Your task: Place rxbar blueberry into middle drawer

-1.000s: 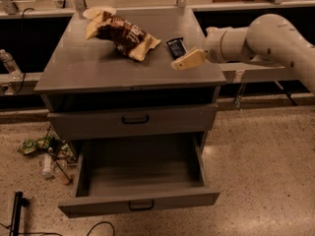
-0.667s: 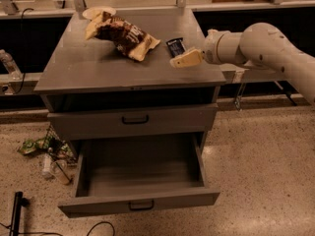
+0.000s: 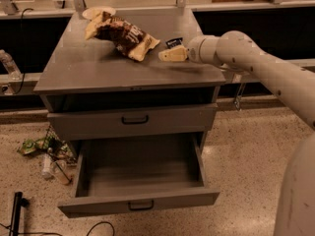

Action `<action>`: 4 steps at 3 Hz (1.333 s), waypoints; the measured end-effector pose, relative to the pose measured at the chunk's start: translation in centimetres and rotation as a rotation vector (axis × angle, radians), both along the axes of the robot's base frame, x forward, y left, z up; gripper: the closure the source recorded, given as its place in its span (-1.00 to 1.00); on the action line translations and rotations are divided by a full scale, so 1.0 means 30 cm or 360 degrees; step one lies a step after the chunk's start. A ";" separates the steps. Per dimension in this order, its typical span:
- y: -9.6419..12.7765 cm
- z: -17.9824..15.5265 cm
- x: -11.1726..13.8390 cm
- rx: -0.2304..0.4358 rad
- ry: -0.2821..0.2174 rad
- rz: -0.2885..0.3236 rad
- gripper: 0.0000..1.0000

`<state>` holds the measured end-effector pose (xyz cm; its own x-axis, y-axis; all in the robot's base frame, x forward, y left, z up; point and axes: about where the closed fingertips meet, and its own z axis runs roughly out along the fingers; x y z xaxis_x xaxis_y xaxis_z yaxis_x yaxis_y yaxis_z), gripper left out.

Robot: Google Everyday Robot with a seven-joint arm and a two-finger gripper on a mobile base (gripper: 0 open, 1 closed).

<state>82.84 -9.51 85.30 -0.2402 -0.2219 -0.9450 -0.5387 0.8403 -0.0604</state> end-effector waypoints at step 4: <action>0.058 -0.094 0.030 0.0022 0.0135 -0.0006 0.42</action>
Offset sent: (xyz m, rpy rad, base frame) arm 0.0174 0.0108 -0.0246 0.0782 0.0814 -0.0357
